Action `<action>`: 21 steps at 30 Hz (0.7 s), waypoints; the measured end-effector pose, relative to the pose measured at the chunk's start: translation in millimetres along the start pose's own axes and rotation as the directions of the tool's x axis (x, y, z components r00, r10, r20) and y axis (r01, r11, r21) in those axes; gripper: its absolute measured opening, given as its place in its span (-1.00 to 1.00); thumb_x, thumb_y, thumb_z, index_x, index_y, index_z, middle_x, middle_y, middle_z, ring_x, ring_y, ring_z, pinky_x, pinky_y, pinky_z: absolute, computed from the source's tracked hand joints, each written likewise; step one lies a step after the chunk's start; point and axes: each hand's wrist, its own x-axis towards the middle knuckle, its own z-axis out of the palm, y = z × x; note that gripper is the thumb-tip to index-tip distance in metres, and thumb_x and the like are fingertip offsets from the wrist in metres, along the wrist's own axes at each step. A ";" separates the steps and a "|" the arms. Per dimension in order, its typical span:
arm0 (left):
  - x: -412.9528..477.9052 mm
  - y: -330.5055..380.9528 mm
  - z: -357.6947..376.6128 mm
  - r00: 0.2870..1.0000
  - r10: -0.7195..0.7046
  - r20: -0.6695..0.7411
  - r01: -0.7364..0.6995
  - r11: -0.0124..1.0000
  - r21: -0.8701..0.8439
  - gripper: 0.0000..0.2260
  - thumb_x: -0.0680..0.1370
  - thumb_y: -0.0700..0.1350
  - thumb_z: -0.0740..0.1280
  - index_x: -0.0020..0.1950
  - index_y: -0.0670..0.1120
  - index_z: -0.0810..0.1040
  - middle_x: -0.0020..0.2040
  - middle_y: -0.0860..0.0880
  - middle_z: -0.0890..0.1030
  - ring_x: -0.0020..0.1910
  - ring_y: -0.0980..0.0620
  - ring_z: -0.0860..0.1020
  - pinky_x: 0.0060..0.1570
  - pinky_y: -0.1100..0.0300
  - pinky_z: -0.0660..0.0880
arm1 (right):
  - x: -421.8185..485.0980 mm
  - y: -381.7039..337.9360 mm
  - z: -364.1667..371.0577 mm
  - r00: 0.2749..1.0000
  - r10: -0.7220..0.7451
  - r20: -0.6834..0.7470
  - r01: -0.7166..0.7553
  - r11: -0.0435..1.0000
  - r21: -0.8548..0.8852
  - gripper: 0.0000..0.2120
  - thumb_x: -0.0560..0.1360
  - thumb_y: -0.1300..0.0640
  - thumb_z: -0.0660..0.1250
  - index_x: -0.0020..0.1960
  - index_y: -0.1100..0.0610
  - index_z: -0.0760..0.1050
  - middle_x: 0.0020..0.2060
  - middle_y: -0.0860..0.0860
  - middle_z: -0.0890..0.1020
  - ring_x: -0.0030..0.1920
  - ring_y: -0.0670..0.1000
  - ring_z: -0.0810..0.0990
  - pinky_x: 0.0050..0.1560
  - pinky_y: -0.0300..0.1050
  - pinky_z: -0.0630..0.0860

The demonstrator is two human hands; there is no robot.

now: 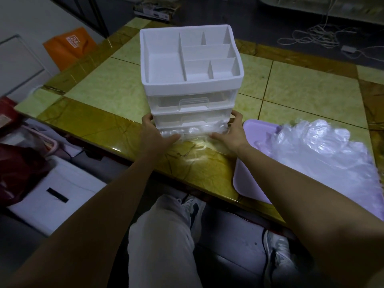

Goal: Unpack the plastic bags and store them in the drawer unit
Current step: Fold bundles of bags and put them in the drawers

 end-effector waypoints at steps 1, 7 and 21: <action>1.0 0.6 1.8 1.000 0.000 -0.009 0.000 1.000 -0.011 -0.07 0.15 0.02 0.58 0.37 -0.20 0.19 0.17 -0.06 0.48 0.12 -0.06 0.56 0.08 -0.04 0.58 | 2.2 0.5 1.6 1.000 0.007 -0.017 -0.007 1.000 -0.004 -0.03 0.24 0.18 0.59 0.46 0.11 0.08 0.19 -0.02 0.44 0.19 0.02 0.49 0.22 -0.10 0.47; -1.9 4.3 9.3 0.998 -0.042 -0.046 0.039 0.998 -0.057 -0.04 0.17 0.11 0.56 0.40 -0.20 0.15 0.23 -0.04 0.39 0.17 -0.01 0.50 0.06 0.16 0.54 | -3.4 -2.2 10.8 0.988 -0.047 -0.147 0.034 0.995 -0.089 -0.03 0.12 -0.08 0.57 0.38 0.13 0.18 0.23 0.05 0.37 0.26 0.07 0.42 0.31 0.00 0.43; -0.2 13.9 33.4 0.765 -0.638 -0.092 0.641 0.767 0.011 -0.16 0.41 0.10 0.41 0.49 -0.19 0.03 0.45 -0.17 0.18 0.38 -0.19 0.28 0.35 -0.12 0.32 | -29.5 -7.9 6.9 0.857 -0.492 0.152 0.490 0.691 -0.531 -0.73 0.46 0.08 0.32 0.13 0.11 0.59 0.05 0.02 0.61 0.16 0.08 0.51 0.21 -0.07 0.27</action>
